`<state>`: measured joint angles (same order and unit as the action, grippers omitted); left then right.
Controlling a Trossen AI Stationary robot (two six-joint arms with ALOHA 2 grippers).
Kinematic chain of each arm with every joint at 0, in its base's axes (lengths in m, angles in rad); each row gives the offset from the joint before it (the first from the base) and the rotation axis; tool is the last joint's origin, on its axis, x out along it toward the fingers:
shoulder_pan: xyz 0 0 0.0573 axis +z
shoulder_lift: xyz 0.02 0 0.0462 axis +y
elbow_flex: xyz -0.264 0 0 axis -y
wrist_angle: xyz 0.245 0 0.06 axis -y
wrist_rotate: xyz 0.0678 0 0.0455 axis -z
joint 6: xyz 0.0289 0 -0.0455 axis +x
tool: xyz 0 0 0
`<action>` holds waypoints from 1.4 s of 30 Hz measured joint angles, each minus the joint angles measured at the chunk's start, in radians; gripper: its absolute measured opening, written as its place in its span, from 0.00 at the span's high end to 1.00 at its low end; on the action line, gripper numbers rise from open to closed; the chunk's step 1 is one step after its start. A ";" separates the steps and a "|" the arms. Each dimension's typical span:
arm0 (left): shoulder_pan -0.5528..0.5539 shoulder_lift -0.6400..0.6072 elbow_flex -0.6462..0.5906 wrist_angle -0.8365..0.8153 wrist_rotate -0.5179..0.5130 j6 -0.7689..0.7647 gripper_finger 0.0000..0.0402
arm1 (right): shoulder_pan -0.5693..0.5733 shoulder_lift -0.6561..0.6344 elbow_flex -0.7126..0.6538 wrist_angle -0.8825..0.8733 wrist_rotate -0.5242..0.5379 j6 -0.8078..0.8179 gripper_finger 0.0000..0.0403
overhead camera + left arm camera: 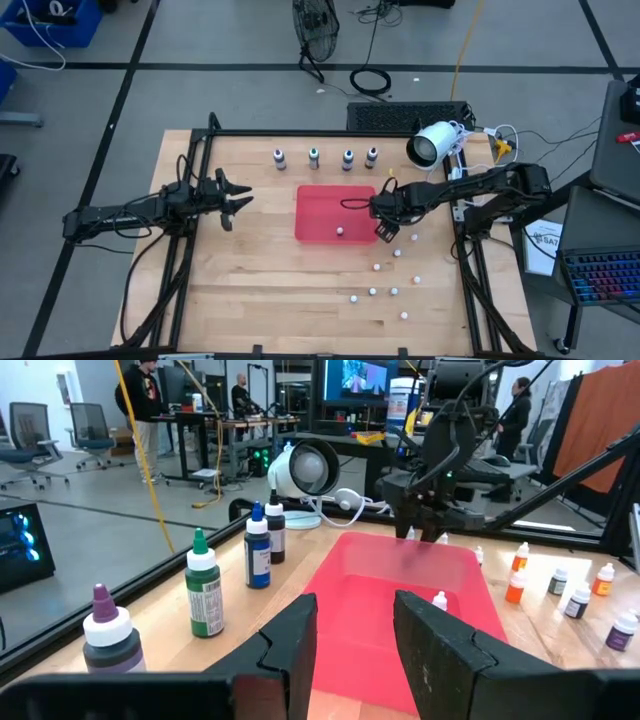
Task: Pick & Place food coloring
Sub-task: Put the small black food coloring bottle into the red bin
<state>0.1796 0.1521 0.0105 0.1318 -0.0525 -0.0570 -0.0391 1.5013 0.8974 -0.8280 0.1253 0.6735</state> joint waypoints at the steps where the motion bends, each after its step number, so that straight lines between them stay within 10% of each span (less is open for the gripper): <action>1: 0.000 0.000 0.000 0.000 0.000 0.000 0.66 | 0.000 0.000 -0.005 0.005 0.000 0.002 0.53; 33: 0.000 0.000 0.000 0.000 0.000 0.000 0.66 | 0.000 0.000 -0.018 0.028 0.032 -0.068 0.89; 42: 0.000 0.000 0.000 0.000 0.000 0.000 0.66 | 0.013 0.001 0.246 -0.254 0.149 -0.108 0.89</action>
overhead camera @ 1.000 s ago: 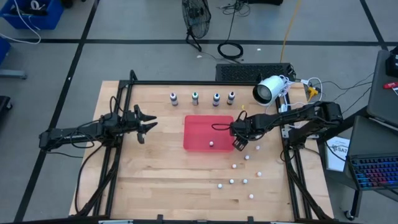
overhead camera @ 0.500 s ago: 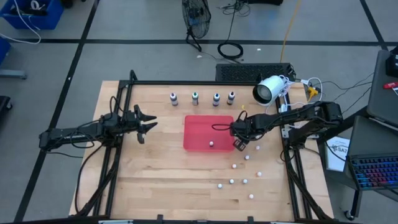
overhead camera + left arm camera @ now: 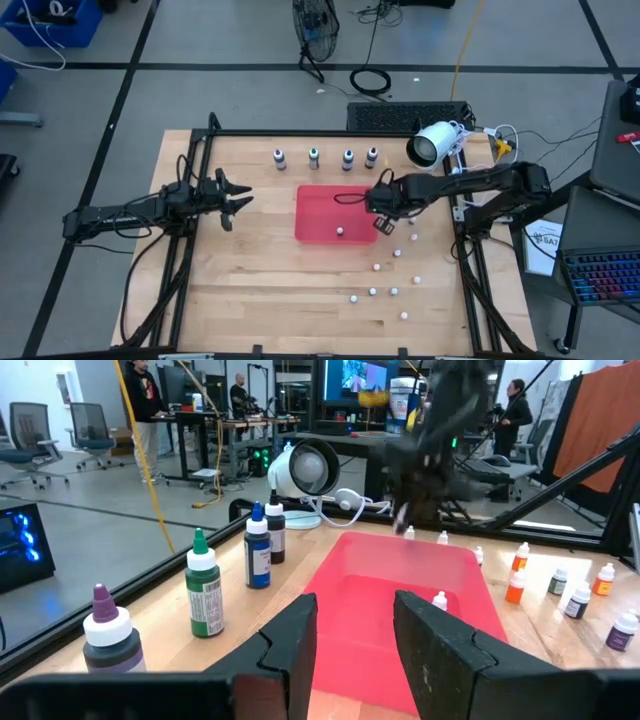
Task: Pick & Place food coloring
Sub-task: Put the small black food coloring bottle into the red bin
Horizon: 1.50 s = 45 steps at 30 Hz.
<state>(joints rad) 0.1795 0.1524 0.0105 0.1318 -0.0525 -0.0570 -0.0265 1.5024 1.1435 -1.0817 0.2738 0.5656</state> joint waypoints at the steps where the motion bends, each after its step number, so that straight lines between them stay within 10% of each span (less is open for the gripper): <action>1: 0.000 0.000 0.000 0.000 0.000 0.000 0.66 | 0.004 0.000 0.046 -0.026 0.019 -0.005 0.89; 11: 0.000 0.000 0.000 0.000 0.000 0.000 0.66 | 0.062 0.061 0.339 0.034 0.091 -0.148 0.89; 24: 0.000 0.000 0.000 0.000 0.000 0.000 0.66 | 0.070 0.360 0.339 0.193 -0.146 -0.268 0.89; 45: 0.000 0.000 0.000 0.000 0.000 0.000 0.66 | 0.081 0.475 0.325 0.180 -0.148 -0.252 0.80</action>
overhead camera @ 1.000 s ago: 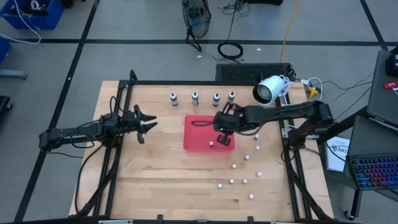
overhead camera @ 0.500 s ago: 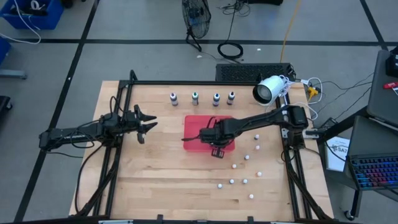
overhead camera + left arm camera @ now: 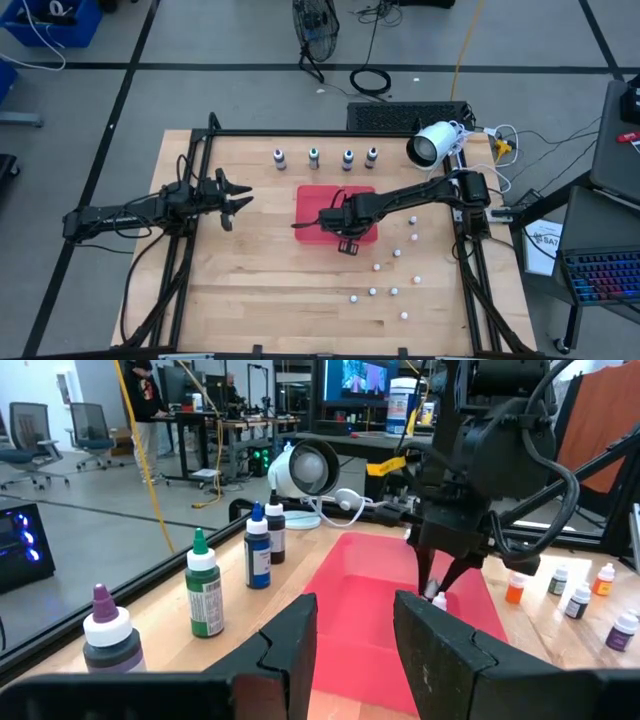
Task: Pick & Place food coloring
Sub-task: Put the small black food coloring bottle into the red bin, then put the small blue food coloring bottle into the red bin
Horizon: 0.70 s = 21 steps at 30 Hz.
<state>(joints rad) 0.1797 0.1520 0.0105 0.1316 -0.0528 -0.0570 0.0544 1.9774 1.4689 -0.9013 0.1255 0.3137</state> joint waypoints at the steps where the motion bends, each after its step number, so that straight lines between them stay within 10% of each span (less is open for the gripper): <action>1: 0.000 0.000 0.000 0.000 0.000 0.000 0.66 | 0.000 0.000 0.000 -0.001 0.000 0.008 0.76; 8: 0.000 0.000 0.000 0.000 0.000 0.000 0.66 | 0.000 -0.034 -0.001 -0.053 0.001 0.047 0.59; 21: 0.000 0.000 0.000 0.000 0.000 0.000 0.66 | 0.047 -0.268 -0.041 -0.432 0.130 0.334 0.62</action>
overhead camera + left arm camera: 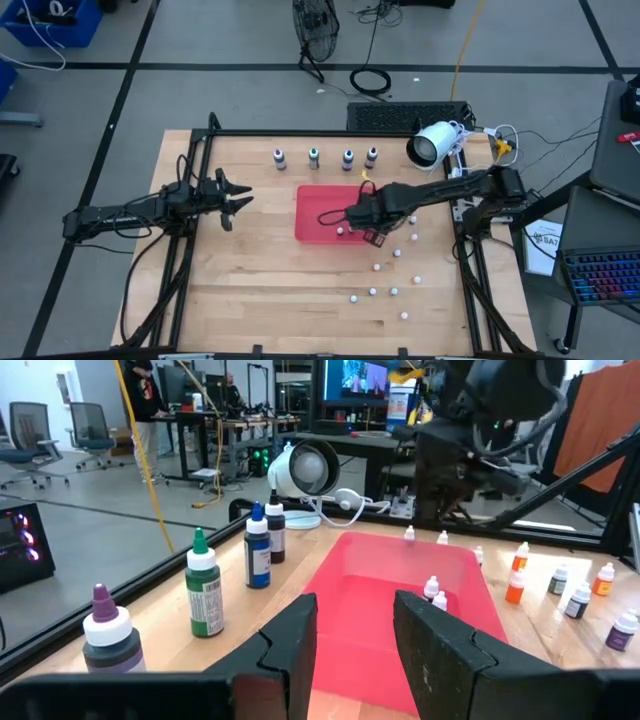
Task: Pick & Place food coloring
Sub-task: Put the small blue food coloring bottle into the red bin
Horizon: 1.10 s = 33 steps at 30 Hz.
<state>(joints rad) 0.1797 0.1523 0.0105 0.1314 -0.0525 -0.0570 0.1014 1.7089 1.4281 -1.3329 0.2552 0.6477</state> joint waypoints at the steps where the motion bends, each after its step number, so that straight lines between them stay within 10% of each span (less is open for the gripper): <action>1: 0.000 0.000 0.000 0.000 0.000 0.000 0.66 | 0.009 -0.022 -0.026 -0.003 0.010 0.019 0.62; 16: 0.000 0.000 0.000 0.000 0.000 0.000 0.66 | -0.027 -0.322 -0.438 0.067 -0.027 0.323 0.47; 33: 0.000 0.000 0.000 0.000 0.000 0.000 0.66 | -0.115 -0.375 -0.690 0.409 -0.125 0.271 0.47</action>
<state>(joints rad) 0.1795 0.1522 0.0107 0.1316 -0.0528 -0.0570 -0.0136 1.3342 0.7383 -0.9238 0.1303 0.9183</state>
